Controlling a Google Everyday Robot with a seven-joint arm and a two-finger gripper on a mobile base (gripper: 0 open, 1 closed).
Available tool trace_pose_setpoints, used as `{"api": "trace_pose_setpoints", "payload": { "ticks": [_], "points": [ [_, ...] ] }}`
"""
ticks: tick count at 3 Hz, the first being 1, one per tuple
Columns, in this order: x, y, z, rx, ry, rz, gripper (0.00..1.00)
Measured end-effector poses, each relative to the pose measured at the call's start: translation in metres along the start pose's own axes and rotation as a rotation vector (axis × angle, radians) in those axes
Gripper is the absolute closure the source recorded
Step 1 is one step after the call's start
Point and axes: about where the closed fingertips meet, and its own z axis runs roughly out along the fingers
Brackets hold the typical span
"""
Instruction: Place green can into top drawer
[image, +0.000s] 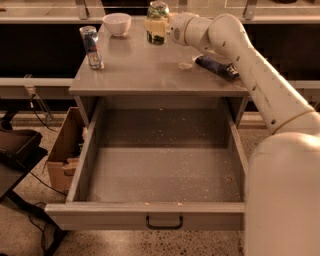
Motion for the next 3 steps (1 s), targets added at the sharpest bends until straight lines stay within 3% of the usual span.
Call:
{"api": "trace_pose_setpoints", "payload": {
  "ticks": [1, 2, 3],
  "points": [
    [-0.043, 0.032, -0.065, -0.012, -0.051, -0.005, 1.0],
    [-0.017, 0.075, -0.116, -0.083, -0.01, 0.031, 1.0],
    [0.08, 0.138, -0.16, -0.208, 0.121, 0.085, 1.0]
  ]
}}
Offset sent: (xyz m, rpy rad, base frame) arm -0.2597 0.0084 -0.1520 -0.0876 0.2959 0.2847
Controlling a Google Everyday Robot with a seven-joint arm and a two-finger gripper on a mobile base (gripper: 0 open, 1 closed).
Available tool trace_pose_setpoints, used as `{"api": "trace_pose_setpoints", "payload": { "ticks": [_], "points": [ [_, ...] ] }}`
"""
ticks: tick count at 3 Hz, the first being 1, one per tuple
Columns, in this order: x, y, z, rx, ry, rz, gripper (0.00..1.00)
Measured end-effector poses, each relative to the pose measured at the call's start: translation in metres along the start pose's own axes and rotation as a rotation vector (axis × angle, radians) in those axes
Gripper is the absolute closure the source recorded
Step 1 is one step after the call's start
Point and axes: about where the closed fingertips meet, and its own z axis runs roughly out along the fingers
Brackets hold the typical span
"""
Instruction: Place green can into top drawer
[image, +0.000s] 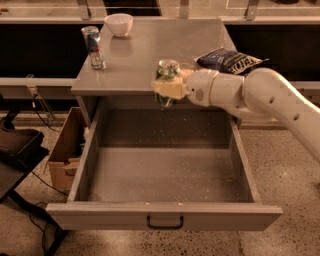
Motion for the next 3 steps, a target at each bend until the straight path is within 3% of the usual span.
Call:
{"api": "trace_pose_setpoints", "payload": {
  "ticks": [1, 2, 3],
  "points": [
    [0.086, 0.044, 0.008, -0.092, 0.053, 0.064, 1.0],
    [0.162, 0.08, 0.024, -0.118, 0.056, 0.105, 1.0],
    [0.205, 0.083, 0.043, -0.059, 0.026, 0.089, 1.0]
  ]
}}
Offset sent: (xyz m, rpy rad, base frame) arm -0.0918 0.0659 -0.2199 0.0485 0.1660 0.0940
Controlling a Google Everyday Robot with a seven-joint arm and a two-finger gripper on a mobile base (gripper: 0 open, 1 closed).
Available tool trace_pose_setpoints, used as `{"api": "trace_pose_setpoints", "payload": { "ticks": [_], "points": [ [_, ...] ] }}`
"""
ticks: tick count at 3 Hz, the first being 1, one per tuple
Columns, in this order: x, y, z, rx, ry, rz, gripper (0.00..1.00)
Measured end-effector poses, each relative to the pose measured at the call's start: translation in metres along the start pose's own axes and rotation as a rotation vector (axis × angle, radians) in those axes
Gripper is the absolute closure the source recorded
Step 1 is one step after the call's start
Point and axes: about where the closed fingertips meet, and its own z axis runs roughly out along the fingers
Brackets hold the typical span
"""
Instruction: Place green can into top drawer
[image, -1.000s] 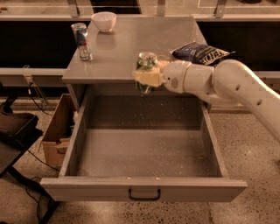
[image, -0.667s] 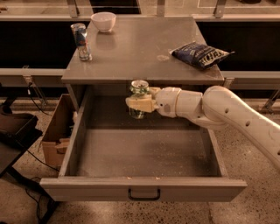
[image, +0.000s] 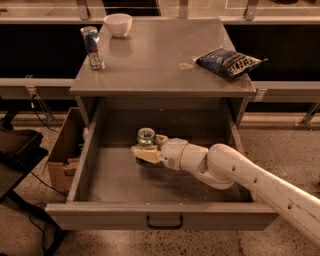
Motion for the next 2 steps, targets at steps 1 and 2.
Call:
{"api": "trace_pose_setpoints", "payload": {
  "ticks": [1, 2],
  "points": [
    [0.0016, -0.0035, 0.0017, 0.011, -0.002, 0.005, 1.0],
    [0.0015, -0.0034, 0.0017, 0.011, -0.002, 0.005, 0.82]
  ]
}}
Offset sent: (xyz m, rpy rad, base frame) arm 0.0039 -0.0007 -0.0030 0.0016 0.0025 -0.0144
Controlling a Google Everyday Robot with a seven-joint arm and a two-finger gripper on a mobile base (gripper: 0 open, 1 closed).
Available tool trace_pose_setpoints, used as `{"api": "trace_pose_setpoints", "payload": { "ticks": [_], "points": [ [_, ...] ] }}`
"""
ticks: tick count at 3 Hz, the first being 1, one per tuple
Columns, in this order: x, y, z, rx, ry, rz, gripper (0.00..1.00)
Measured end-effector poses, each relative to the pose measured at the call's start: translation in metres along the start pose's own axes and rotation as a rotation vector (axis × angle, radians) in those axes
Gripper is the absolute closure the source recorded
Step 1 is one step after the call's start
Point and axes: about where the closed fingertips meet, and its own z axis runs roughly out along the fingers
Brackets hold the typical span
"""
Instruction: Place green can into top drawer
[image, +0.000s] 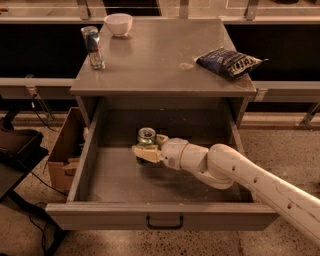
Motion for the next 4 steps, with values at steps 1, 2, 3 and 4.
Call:
{"api": "trace_pose_setpoints", "payload": {
  "ticks": [1, 2, 3, 4],
  "points": [
    [0.0, 0.0, 0.0, 0.0, 0.0, 0.0, 0.59],
    [0.0, 0.0, 0.0, 0.0, 0.0, 0.0, 0.36],
    [0.0, 0.0001, 0.0001, 0.0, 0.0, 0.0, 0.11],
    [0.0, 0.0001, 0.0001, 0.0, 0.0, 0.0, 0.0]
  ]
}}
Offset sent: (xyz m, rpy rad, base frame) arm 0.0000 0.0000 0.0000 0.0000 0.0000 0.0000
